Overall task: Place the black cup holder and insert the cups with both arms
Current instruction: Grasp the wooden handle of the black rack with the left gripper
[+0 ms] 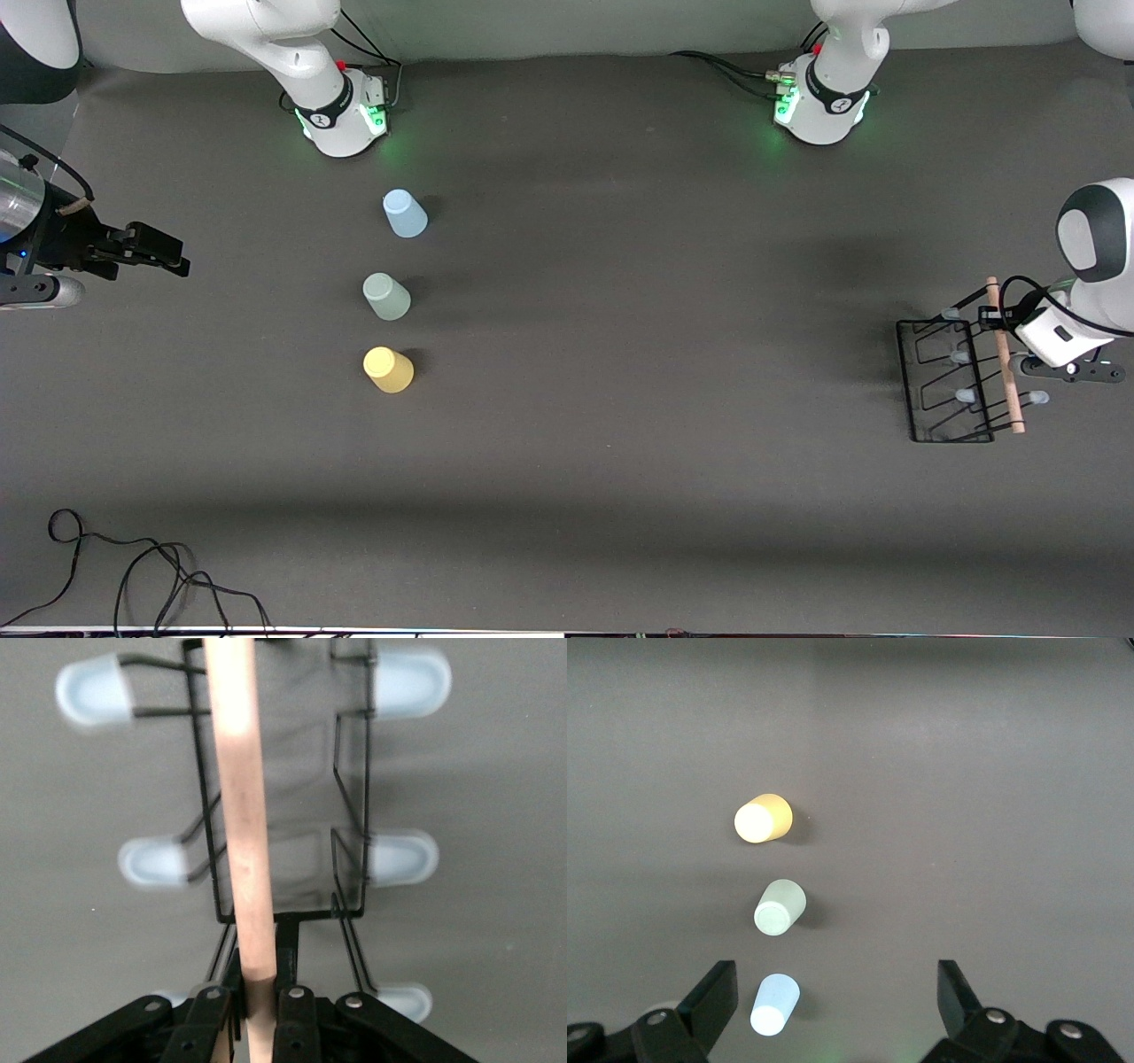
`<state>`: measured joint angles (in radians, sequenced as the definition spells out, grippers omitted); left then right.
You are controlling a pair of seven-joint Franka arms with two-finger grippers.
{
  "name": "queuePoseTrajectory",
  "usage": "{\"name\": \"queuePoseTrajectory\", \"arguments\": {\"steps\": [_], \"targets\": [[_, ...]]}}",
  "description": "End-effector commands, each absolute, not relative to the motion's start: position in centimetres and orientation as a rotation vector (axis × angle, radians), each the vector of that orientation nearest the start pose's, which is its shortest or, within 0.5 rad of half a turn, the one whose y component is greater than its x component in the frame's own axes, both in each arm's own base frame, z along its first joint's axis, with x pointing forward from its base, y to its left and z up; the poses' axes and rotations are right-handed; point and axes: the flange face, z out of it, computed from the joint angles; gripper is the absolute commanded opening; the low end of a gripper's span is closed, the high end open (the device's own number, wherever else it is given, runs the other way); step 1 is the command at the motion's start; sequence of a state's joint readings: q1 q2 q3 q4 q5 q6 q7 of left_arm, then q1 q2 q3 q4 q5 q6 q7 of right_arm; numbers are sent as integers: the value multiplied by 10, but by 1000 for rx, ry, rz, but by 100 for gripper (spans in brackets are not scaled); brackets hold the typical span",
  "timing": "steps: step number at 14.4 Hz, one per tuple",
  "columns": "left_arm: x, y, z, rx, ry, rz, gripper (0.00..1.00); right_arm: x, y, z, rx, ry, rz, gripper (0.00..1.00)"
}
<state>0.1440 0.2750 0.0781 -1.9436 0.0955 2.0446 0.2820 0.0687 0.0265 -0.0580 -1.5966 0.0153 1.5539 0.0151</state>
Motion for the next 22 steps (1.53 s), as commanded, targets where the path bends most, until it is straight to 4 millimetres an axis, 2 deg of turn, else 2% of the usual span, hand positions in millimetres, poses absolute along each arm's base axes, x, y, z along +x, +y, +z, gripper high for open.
{"name": "queuePoseTrajectory", "arguments": {"steps": [1, 3, 7, 10, 15, 16, 19, 22], "targets": [[580, 118, 371, -3049, 198, 214, 0, 559, 9, 600, -3128, -9, 99, 100], [582, 90, 399, -3048, 159, 152, 0, 559, 9, 600, -3128, -9, 101, 100], [582, -6, 431, -3046, 124, 155, 0, 559, 8, 600, -3128, -9, 98, 100], [569, -81, 453, -3095, 102, 167, 0, 559, 8, 600, -3128, -9, 98, 100], [527, -238, 447, -3083, 18, 135, 0, 559, 8, 600, -3127, -7, 98, 100], [519, -265, 446, -3087, 9, 119, 0, 559, 7, 600, -3127, -5, 98, 100], [511, -332, 459, -3202, -61, 106, 0, 559, 8, 600, -3127, -7, 98, 100], [490, -408, 450, -3220, -81, 135, 0, 559, 7, 600, -3127, -4, 101, 100]]}}
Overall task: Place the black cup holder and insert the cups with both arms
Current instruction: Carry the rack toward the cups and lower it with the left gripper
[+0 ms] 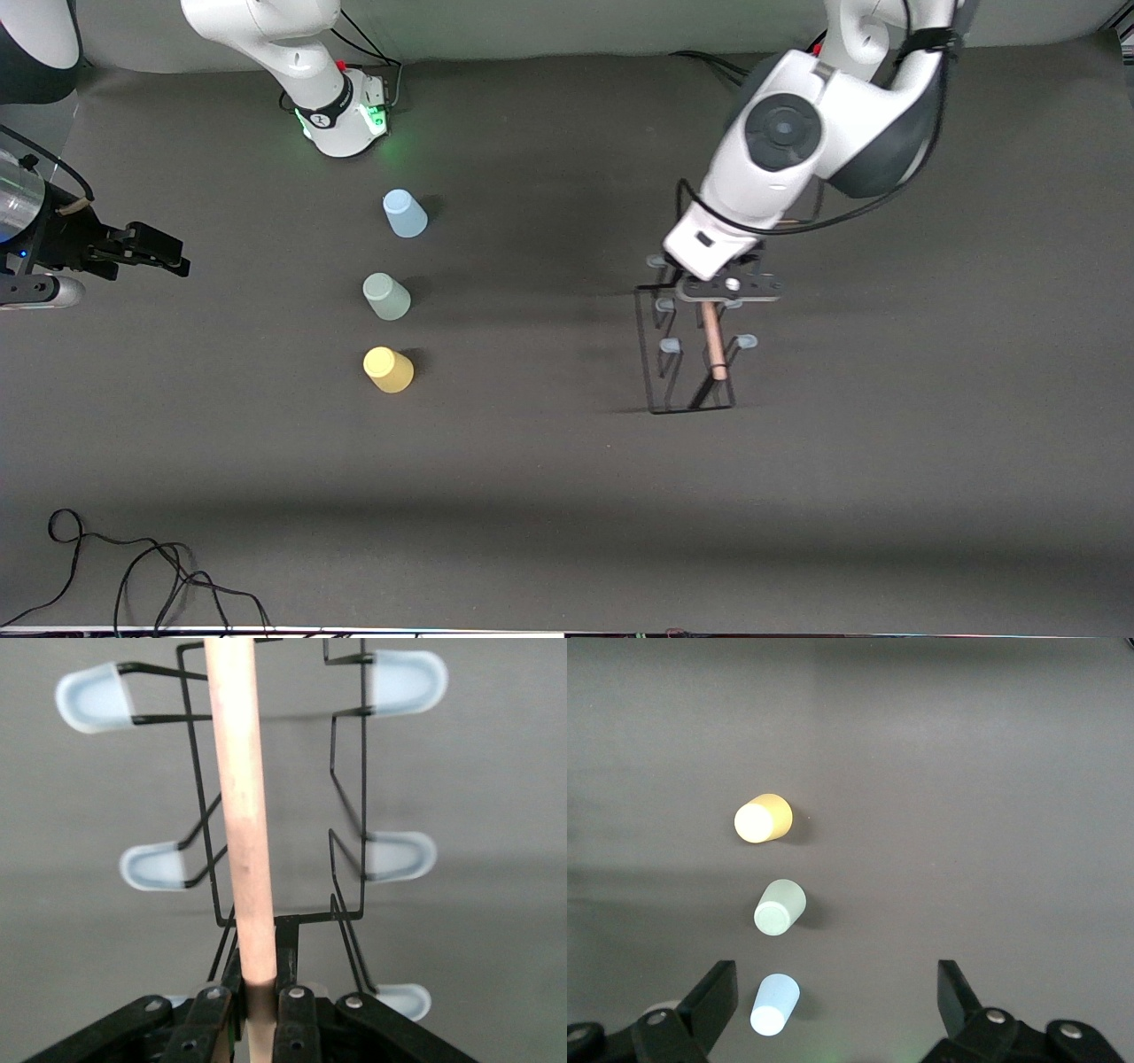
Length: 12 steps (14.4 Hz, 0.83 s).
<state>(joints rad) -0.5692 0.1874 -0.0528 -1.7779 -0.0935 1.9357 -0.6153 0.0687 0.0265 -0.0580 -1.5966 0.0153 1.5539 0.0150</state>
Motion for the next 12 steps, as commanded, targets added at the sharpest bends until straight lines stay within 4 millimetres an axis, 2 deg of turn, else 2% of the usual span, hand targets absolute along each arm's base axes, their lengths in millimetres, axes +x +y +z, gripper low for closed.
{"name": "queuePoseTrajectory", "arguments": {"steps": [1, 3, 6, 7, 9, 12], "targets": [[480, -437, 440, -3219, -52, 159, 0, 559, 8, 600, -3127, -7, 98, 100], [450, -489, 414, -3212, 19, 226, 0, 559, 7, 600, -3127, -5, 98, 100], [438, -528, 392, -3242, 14, 277, 0, 559, 7, 600, -3128, -5, 99, 100], [442, -535, 389, -3261, -27, 265, 0, 559, 7, 600, -3127, -4, 98, 100], [420, -564, 376, -3276, -7, 269, 0, 559, 7, 600, -3127, -4, 101, 100], [411, -584, 352, -3300, -43, 258, 0, 559, 7, 600, -3128, -5, 101, 100]]}}
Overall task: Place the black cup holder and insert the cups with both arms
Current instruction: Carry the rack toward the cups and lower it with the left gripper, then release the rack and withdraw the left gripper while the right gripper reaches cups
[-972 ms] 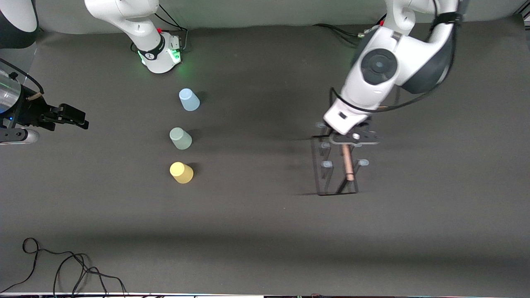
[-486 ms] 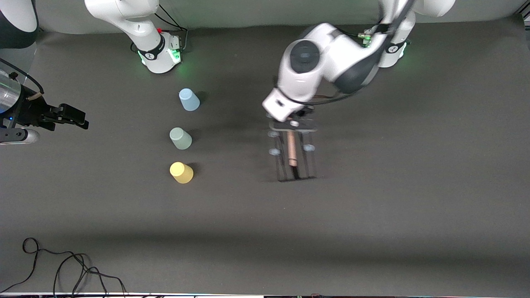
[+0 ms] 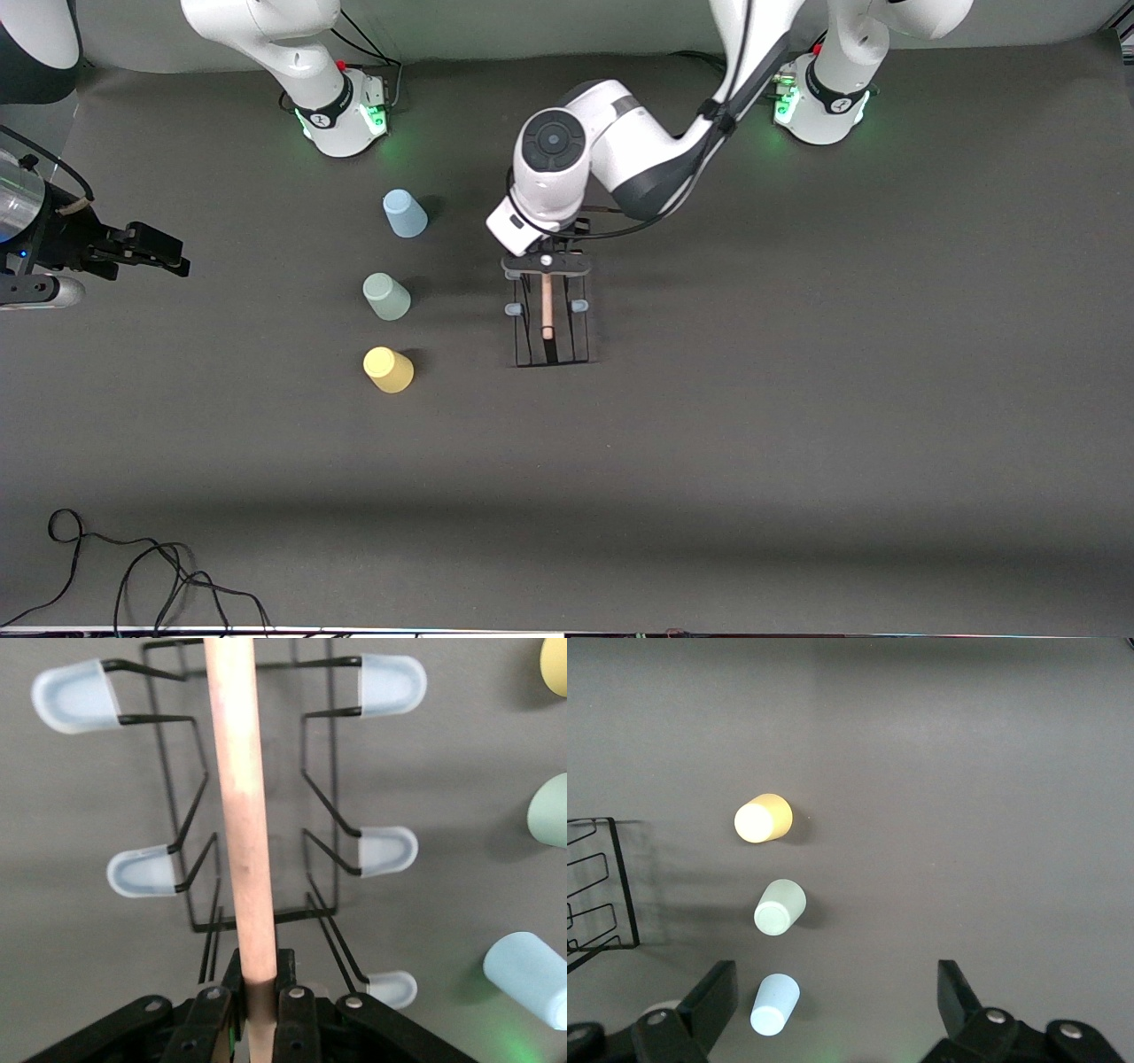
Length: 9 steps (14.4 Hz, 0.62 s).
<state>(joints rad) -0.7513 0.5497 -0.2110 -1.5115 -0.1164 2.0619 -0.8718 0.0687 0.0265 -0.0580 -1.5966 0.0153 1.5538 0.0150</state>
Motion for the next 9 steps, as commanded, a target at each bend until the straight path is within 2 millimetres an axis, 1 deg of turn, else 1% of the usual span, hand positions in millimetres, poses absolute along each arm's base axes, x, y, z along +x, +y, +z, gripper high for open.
{"name": "queuePoseTrajectory", "arguments": {"steps": [1, 2, 4, 9], "targets": [[411, -587, 350, -3306, -51, 252, 0, 559, 7, 600, -3127, -4, 101, 100], [410, -589, 347, -3305, -54, 258, 0, 559, 7, 600, -3127, -4, 101, 100], [414, -587, 346, -3311, -118, 287, 0, 558, 8, 600, -3126, -7, 110, 100], [412, -591, 339, -3306, -97, 291, 0, 558, 8, 598, -3126, 3, 122, 100]]}}
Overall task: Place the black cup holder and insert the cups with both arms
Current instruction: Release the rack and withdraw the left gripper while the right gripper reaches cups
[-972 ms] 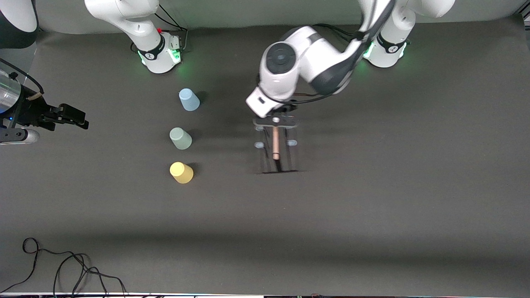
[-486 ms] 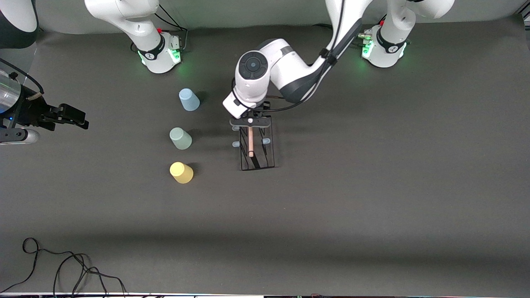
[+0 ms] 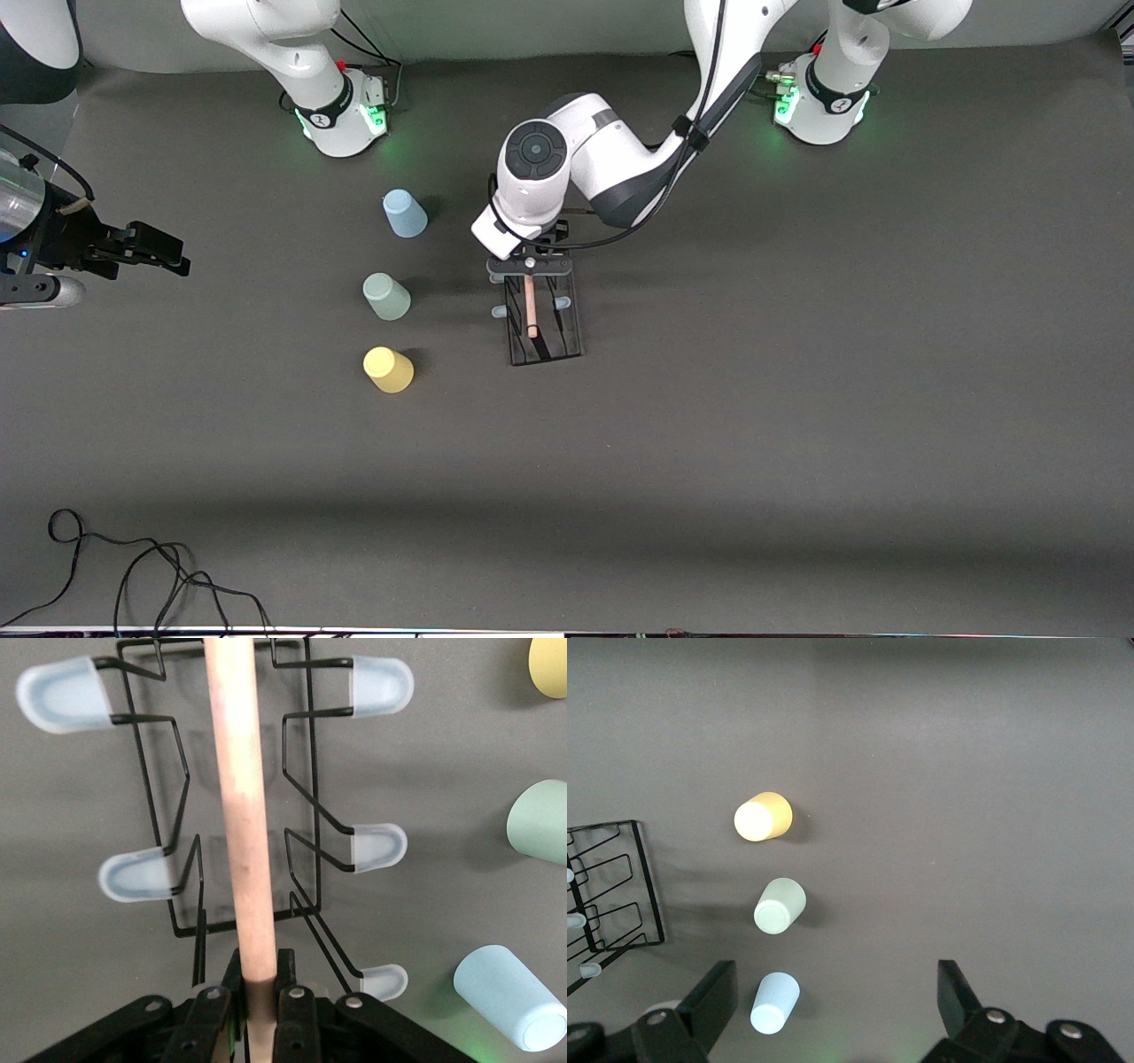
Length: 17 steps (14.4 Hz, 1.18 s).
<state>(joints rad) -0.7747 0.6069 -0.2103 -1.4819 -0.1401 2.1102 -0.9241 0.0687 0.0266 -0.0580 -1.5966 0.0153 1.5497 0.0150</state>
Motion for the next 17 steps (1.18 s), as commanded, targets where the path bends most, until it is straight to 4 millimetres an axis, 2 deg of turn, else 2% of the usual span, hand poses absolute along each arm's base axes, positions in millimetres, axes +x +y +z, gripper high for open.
{"name": "queuePoseTrajectory", "arguments": {"steps": [1, 2, 3, 4, 5, 6, 7, 9, 10, 11, 13, 14, 17], "targets": [[411, -591, 339, -3303, -84, 281, 22, 557, 10, 599, -3127, 10, 123, 100], [410, -592, 339, -3300, -66, 270, 24, 557, 10, 598, -3127, 10, 125, 100], [409, -593, 339, -3301, -58, 264, 41, 556, 10, 597, -3125, 15, 132, 100], [410, -593, 341, -3297, -38, 238, 77, 554, 11, 597, -3124, 12, 154, 100], [413, -592, 349, -3292, 2, 179, 100, 553, 12, 596, -3123, 26, 161, 100], [421, -588, 362, -3304, -9, 145, 100, 552, 14, 596, -3121, 76, 162, 100], [431, -581, 383, -3315, -33, 127, 100, 552, 24, 595, -3116, 138, 166, 100], [450, -549, 427, -3299, -85, 120, 100, 549, 60, 584, -3124, 221, 191, 100], [460, -525, 452, -3280, -83, 126, 100, 547, 79, 573, -3138, 201, 197, 100], [468, -499, 475, -3256, -58, 136, 100, 544, 99, 559, -3145, 171, 201, 100], [490, -441, 508, -3214, -77, 134, 100, 539, 118, 526, -3149, 198, 210, 100], [504, -402, 519, -3203, -130, 102, 100, 535, 132, 507, -3152, 170, 200, 100], [530, -292, 537, -3144, -119, 22, 100, 525, 139, 453, -3137, 168, 125, 100]]}}
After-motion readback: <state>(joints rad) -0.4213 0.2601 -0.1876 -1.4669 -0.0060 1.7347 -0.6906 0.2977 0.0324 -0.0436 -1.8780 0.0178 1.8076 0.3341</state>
